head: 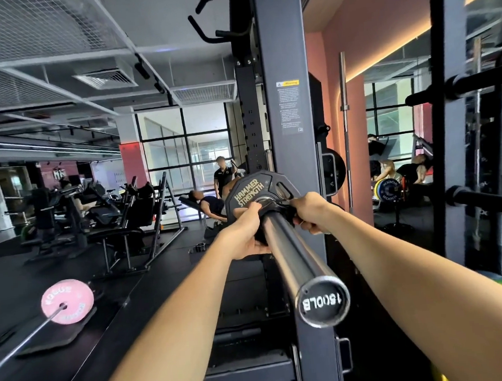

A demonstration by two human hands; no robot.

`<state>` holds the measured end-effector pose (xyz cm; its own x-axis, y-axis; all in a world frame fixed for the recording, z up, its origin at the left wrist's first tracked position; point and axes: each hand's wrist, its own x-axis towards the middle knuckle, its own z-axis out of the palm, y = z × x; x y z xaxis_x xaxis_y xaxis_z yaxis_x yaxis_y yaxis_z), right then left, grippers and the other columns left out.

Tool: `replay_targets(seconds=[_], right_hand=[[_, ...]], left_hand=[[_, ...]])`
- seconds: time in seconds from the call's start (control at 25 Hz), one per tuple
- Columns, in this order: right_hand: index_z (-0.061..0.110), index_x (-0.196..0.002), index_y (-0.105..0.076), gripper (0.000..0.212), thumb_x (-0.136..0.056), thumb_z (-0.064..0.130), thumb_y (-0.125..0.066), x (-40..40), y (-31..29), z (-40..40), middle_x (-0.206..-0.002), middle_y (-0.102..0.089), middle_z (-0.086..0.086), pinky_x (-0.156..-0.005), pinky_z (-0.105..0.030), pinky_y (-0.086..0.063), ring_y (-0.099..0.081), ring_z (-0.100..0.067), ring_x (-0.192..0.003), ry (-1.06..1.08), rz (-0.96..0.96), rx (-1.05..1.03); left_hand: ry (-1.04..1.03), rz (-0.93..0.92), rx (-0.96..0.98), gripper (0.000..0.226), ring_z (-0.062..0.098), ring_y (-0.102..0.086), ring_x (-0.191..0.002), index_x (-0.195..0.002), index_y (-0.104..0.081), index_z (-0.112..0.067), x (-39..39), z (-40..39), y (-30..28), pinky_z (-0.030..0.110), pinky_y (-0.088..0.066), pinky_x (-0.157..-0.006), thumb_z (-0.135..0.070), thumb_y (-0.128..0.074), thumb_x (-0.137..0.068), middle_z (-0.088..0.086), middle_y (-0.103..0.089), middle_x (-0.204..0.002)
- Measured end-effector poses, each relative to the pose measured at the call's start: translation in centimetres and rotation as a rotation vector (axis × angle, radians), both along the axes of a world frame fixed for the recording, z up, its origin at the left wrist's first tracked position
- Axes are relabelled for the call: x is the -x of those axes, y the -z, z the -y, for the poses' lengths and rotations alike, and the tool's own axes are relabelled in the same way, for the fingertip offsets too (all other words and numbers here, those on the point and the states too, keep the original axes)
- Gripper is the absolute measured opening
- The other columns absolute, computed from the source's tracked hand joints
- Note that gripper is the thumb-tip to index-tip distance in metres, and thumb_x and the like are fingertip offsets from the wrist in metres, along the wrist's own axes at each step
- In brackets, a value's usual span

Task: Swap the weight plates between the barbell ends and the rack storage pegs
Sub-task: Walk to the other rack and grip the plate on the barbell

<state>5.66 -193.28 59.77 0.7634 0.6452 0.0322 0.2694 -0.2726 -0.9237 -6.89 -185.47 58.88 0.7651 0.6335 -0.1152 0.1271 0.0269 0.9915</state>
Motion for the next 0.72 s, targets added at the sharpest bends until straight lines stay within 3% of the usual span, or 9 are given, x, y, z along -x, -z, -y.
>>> replay_targets(seconds=[0.16, 0.32, 0.48, 0.56, 0.72], right_hand=[[0.01, -0.068, -0.046, 0.037, -0.101, 0.022, -0.035, 2.9, 0.0, 3.7, -0.056, -0.046, -0.008, -0.035, -0.01, -0.019, -0.025, -0.014, -0.04, -0.002, 0.029, 0.014], [0.012, -0.068, -0.046, 0.037, -0.101, 0.022, -0.033, 5.2, -0.1, 6.6, -0.056, -0.048, -0.006, -0.038, -0.01, -0.019, -0.025, -0.013, -0.038, -0.004, 0.052, 0.048], [0.011, -0.069, -0.047, 0.037, -0.101, 0.021, -0.033, 7.3, 0.0, 9.6, -0.055, -0.048, -0.005, -0.039, -0.01, -0.018, -0.026, -0.011, -0.033, -0.019, 0.069, 0.068], [0.011, -0.068, -0.045, 0.037, -0.101, 0.021, -0.032, 8.5, -0.1, 11.0, -0.055, -0.048, -0.005, -0.038, -0.01, -0.018, -0.025, -0.012, -0.032, -0.03, 0.077, 0.082], [0.01, -0.067, -0.043, 0.037, -0.1, 0.021, -0.031, 11.0, -0.6, 14.4, -0.055, -0.047, -0.004, -0.039, -0.011, -0.017, -0.026, -0.013, -0.036, -0.017, 0.089, 0.109]], left_hand=[[0.017, -0.003, -0.004, 0.056, 0.023, -0.064, -0.076, -0.127, -0.051, -0.005, 2.4, 3.1, 0.3, 0.03, -0.056, -0.051, -0.05, -0.029, -0.101, 0.014, -0.064, -0.095], [0.034, 0.009, 0.014, 0.055, 0.024, -0.066, -0.081, -0.125, -0.051, -0.004, 4.9, 6.1, 0.3, 0.031, -0.056, -0.051, -0.048, -0.03, -0.101, 0.016, -0.067, -0.106], [0.017, 0.013, 0.012, 0.044, 0.022, -0.066, -0.073, -0.119, -0.049, -0.008, 7.0, 8.9, 0.1, 0.031, -0.054, -0.051, -0.044, -0.031, -0.101, 0.013, -0.067, -0.092], [0.017, 0.017, 0.027, 0.039, 0.021, -0.065, -0.074, -0.108, -0.052, -0.011, 8.1, 10.4, 0.1, 0.034, -0.054, -0.056, -0.042, -0.03, -0.102, 0.011, -0.068, -0.09], [0.027, 0.03, 0.046, 0.044, 0.028, -0.067, -0.086, -0.112, -0.057, -0.006, 10.4, 13.5, 0.3, 0.044, -0.059, -0.069, -0.041, -0.033, -0.102, 0.017, -0.069, -0.1]])
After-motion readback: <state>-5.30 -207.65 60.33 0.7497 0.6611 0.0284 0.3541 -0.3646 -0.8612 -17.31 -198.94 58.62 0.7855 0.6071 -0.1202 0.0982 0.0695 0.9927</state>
